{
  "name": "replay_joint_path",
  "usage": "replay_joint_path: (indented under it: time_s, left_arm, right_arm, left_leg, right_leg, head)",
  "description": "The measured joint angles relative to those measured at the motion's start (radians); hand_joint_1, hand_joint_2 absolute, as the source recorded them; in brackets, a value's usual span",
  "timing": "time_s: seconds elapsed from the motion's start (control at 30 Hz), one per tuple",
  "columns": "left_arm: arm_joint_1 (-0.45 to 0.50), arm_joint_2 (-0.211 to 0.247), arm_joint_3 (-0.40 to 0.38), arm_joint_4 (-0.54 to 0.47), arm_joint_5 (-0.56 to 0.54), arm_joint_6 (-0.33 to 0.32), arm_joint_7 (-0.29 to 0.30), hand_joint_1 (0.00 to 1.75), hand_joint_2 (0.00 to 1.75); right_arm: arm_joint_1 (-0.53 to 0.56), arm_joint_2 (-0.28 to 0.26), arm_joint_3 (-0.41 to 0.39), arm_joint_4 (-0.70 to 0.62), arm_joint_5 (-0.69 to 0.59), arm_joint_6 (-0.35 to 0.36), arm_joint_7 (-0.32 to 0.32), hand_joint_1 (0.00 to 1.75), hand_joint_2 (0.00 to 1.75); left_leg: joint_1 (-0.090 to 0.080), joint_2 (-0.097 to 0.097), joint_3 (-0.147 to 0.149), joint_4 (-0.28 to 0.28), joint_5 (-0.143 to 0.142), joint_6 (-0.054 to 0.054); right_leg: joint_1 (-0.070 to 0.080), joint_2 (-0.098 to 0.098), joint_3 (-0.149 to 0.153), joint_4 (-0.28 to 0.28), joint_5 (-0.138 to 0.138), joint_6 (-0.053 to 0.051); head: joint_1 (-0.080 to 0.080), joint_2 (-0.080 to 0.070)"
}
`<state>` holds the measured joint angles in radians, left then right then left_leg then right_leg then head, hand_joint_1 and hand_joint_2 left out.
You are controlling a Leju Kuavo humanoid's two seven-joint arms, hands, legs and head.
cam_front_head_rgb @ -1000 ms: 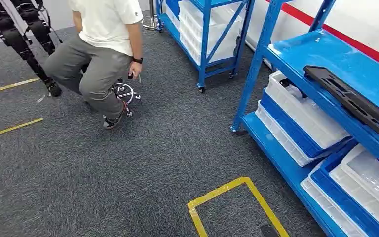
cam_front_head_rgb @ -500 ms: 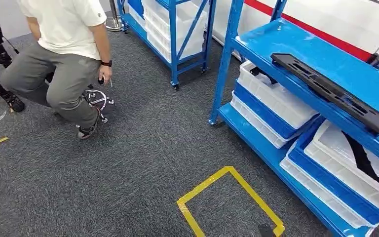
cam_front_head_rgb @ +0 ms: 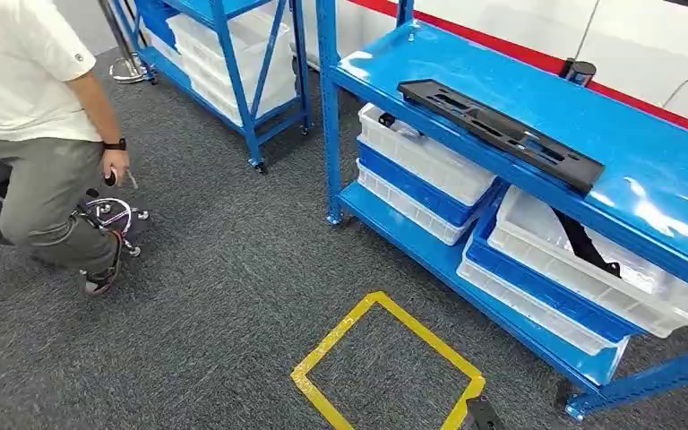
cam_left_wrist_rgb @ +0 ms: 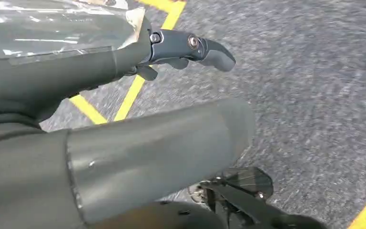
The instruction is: Take the parts from the cabinet and place them on the table.
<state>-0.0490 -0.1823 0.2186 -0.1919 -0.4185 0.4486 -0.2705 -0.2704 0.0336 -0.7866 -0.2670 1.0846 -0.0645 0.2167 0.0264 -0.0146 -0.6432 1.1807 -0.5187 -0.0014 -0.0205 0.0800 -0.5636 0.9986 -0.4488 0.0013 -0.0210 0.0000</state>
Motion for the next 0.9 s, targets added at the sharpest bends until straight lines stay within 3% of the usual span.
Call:
replay_joint_path:
  time_s: [0.03, 0.07, 0.1, 0.13, 0.2, 0.23, 0.27, 0.3, 0.37, 0.4, 0.43, 0.47, 0.5, 0.53, 0.57, 0.6, 0.63, 0.7, 0.73, 0.77, 0.8, 0.83, 0.87, 0.9]
  left_arm:
    - [-0.001, 0.002, 0.0, 0.0, 0.0, 0.0, 0.0, 0.0, 0.0]
    - [0.0, 0.004, 0.0, 0.0, -0.002, 0.0, 0.0, 0.0, 0.0]
    - [-0.001, 0.005, 0.0, 0.0, -0.002, 0.0, 0.0, 0.0, 0.0]
    - [-0.002, 0.005, 0.0, 0.0, -0.002, 0.0, 0.0, 0.0, 0.0]
    - [-0.004, 0.005, 0.0, 0.0, -0.003, -0.002, 0.0, 0.0, 0.0]
    - [-0.005, 0.002, 0.0, 0.0, -0.003, -0.002, 0.0, 0.0, 0.0]
    - [-0.005, 0.002, 0.0, 0.0, -0.003, -0.002, 0.0, 0.0, 0.0]
    - [-0.004, 0.002, 0.0, 0.0, -0.003, -0.003, 0.0, 0.0, 0.0]
    - [0.0, 0.002, 0.0, 0.0, -0.003, -0.003, 0.0, 0.0, 0.0]
    - [-0.001, 0.003, 0.0, 0.0, -0.003, -0.003, 0.0, 0.0, 0.0]
    - [-0.001, 0.003, 0.0, 0.0, -0.003, -0.003, 0.0, 0.0, 0.0]
    - [-0.001, 0.002, 0.0, 0.0, -0.003, -0.004, 0.0, 0.0, 0.0]
    - [-0.001, 0.002, 0.0, 0.0, -0.003, -0.005, 0.0, 0.0, 0.0]
    - [-0.001, 0.001, 0.0, 0.0, -0.003, -0.005, 0.0, 0.0, 0.0]
    - [-0.002, 0.002, 0.0, 0.0, -0.003, -0.005, 0.0, 0.0, 0.0]
    - [-0.001, 0.0, 0.0, 0.0, -0.003, -0.005, 0.0, 0.0, 0.0]
    - [-0.002, 0.001, 0.0, 0.0, -0.003, -0.005, 0.0, 0.0, 0.0]
    - [-0.004, 0.001, 0.0, 0.0, -0.003, -0.005, -0.001, 0.0, 0.0]
    - [-0.006, 0.0, 0.0, 0.0, -0.003, -0.005, -0.002, 0.0, 0.0]
    - [-0.007, 0.002, 0.0, 0.0, -0.004, -0.005, -0.003, 0.0, 0.0]
    - [-0.006, 0.002, 0.0, 0.0, -0.005, -0.006, -0.003, 0.0, 0.0]
    - [-0.005, 0.002, 0.0, 0.0, -0.005, -0.006, -0.003, 0.0, 0.0]
    - [-0.003, 0.003, 0.0, 0.0, -0.005, -0.006, -0.003, 0.0, 0.0]
    - [0.0, 0.003, 0.0, 0.0, -0.005, -0.006, -0.003, 0.0, 0.0]
  right_arm:
    - [-0.001, 0.002, 0.0, 0.0, 0.0, 0.0, 0.0, 0.0, 0.0]
    - [-0.002, 0.003, 0.0, 0.0, -0.002, 0.0, 0.0, 0.0, 0.0]
    - [-0.004, 0.003, 0.0, 0.0, -0.005, 0.0, 0.001, 0.0, 0.0]
    - [-0.004, 0.004, 0.0, 0.0, -0.006, 0.0, 0.001, 0.0, 0.0]
    - [0.003, 0.001, 0.0, 0.0, -0.008, 0.0, 0.002, 0.0, 0.0]
    - [0.005, -0.001, 0.0, 0.0, -0.008, 0.0, 0.002, 0.0, 0.0]
    - [0.004, 0.0, 0.0, 0.001, -0.008, 0.0, 0.003, 0.0, 0.0]
    - [0.0, 0.001, 0.0, 0.001, -0.008, 0.0, 0.003, 0.0, 0.0]
    - [-0.003, 0.001, 0.0, 0.001, -0.009, 0.0, 0.003, 0.0, 0.0]
    - [0.0, 0.0, 0.0, 0.001, -0.01, 0.001, 0.003, 0.0, 0.0]
    - [0.004, 0.0, 0.0, 0.001, -0.011, 0.001, 0.003, 0.0, 0.0]
    - [0.006, -0.001, 0.0, 0.001, -0.011, 0.001, 0.003, 0.0, 0.0]
    - [0.006, -0.001, 0.0, 0.001, -0.012, 0.001, 0.002, 0.0, 0.0]
    - [0.004, -0.002, 0.0, 0.0, -0.012, 0.001, 0.001, 0.0, 0.0]
    - [0.002, -0.002, 0.0, 0.001, -0.012, 0.001, 0.001, 0.0, 0.0]
    - [-0.001, -0.003, 0.0, 0.0, -0.012, 0.001, 0.001, 0.0, 0.0]
    - [-0.001, -0.002, 0.0, 0.0, -0.012, 0.001, 0.0, 0.0, 0.0]
    - [0.001, -0.004, 0.0, 0.001, -0.013, 0.001, -0.001, 0.0, 0.0]
    - [0.001, -0.005, 0.0, 0.001, -0.015, 0.001, -0.001, 0.0, 0.0]
    - [0.002, -0.002, 0.0, 0.001, -0.015, 0.001, -0.002, 0.0, 0.0]
    - [0.001, -0.002, -0.001, 0.0, -0.016, 0.001, -0.002, 0.0, 0.0]
    - [-0.003, -0.002, -0.001, 0.0, -0.016, 0.001, -0.002, 0.0, 0.0]
    - [-0.004, -0.001, -0.001, 0.0, -0.017, 0.001, -0.002, 0.0, 0.0]
    - [-0.002, -0.001, -0.001, 0.001, -0.018, 0.001, -0.002, 0.0, 0.0]
  left_leg:
    - [0.0, -0.026, 0.041, -0.084, 0.038, 0.005]
    - [0.0, -0.081, 0.065, -0.144, 0.049, 0.011]
    - [0.001, -0.072, 0.07, -0.154, 0.045, 0.01]
    - [-0.005, -0.061, 0.07, -0.154, 0.043, 0.012]
    - [-0.012, -0.038, 0.074, -0.159, 0.047, 0.029]
    - [-0.003, -0.023, 0.08, -0.175, 0.058, 0.04]
    - [-0.007, -0.014, 0.083, -0.181, 0.058, 0.046]
    - [-0.008, 0.001, 0.083, -0.181, 0.059, 0.05]
    - [-0.011, 0.035, 0.082, -0.181, 0.057, 0.052]
    - [-0.011, 0.049, 0.081, -0.18, 0.056, 0.052]
    - [-0.011, 0.061, 0.082, -0.18, 0.054, 0.05]
    - [-0.01, 0.073, 0.084, -0.18, 0.052, 0.048]
    - [-0.01, 0.086, 0.087, -0.18, 0.049, 0.045]
    - [-0.01, 0.098, 0.092, -0.18, 0.046, 0.041]
    - [-0.015, 0.108, 0.099, -0.18, 0.041, 0.034]
    - [-0.02, 0.119, 0.104, -0.178, 0.034, 0.025]
    - [-0.02, 0.128, 0.107, -0.179, 0.032, 0.02]
    - [-0.019, 0.152, 0.117, -0.182, 0.028, 0.014]
    - [-0.016, 0.153, 0.118, -0.179, 0.02, 0.003]
    - [-0.009, 0.092, 0.113, -0.154, 0.0, -0.005]
    - [-0.007, 0.046, 0.088, -0.099, -0.037, -0.005]
    - [-0.007, 0.023, 0.048, -0.015, -0.083, -0.005]
    - [-0.007, 0.014, 0.009, 0.065, -0.119, -0.007]
    - [-0.006, 0.011, -0.024, 0.126, -0.136, -0.009]
  right_leg:
    - [0.0, 0.013, 0.001, 0.0, 0.0, 0.0]
    - [0.005, 0.024, -0.002, 0.004, -0.001, 0.003]
    - [0.011, 0.036, -0.008, 0.009, -0.004, 0.009]
    - [0.008, 0.044, -0.013, 0.006, -0.001, 0.016]
    - [0.005, 0.068, -0.028, -0.002, 0.004, 0.034]
    - [0.008, 0.041, -0.024, 0.011, 0.001, 0.036]
    - [0.012, -0.023, -0.04, 0.039, -0.017, 0.033]
    - [0.009, -0.052, -0.074, 0.1, -0.051, 0.026]
    - [0.006, -0.066, -0.16, 0.268, -0.118, 0.023]
    - [0.004, -0.068, -0.185, 0.317, -0.129, 0.03]
    - [0.003, -0.069, -0.181, 0.311, -0.121, 0.038]
    - [0.001, -0.073, -0.154, 0.262, -0.098, 0.049]
    - [0.001, -0.084, -0.103, 0.169, -0.062, 0.06]
    - [0.001, -0.11, -0.047, 0.069, -0.03, 0.066]
    - [0.003, -0.175, -0.009, -0.008, -0.013, 0.055]
    - [0.02, -0.185, -0.003, -0.007, -0.005, 0.049]
    - [0.017, -0.166, -0.006, -0.003, -0.004, 0.038]
    - [0.02, -0.142, -0.017, -0.004, -0.003, 0.032]
    - [0.0, -0.126, -0.001, -0.009, 0.002, 0.022]
    - [-0.005, -0.113, -0.002, -0.01, 0.003, 0.019]
    - [-0.007, -0.103, -0.003, -0.01, 0.004, 0.006]
    - [-0.006, -0.09, -0.003, -0.01, 0.004, -0.002]
    - [-0.004, -0.076, -0.004, -0.01, 0.004, -0.003]
    - [-0.003, -0.059, -0.004, -0.01, 0.004, -0.003]
  head:
    - [0.0, 0.0]
    - [-0.001, 0.0]
    - [0.002, 0.0]
    - [0.002, 0.0]
    - [0.0, 0.0]
    - [0.003, 0.0]
    - [0.006, 0.0]
    - [0.011, 0.0]
    - [0.011, 0.0]
    - [0.013, 0.0]
    - [0.013, 0.0]
    - [0.014, 0.0]
    - [0.016, 0.0]
    - [0.016, 0.0]
    - [0.019, 0.0]
    - [0.019, 0.0]
    - [0.015, 0.0]
    - [0.016, 0.0]
    - [0.015, 0.0]
    - [0.011, 0.0]
    - [0.006, 0.0]
    - [0.005, 0.0]
    - [0.004, 0.0]
    - [0.004, 0.0]
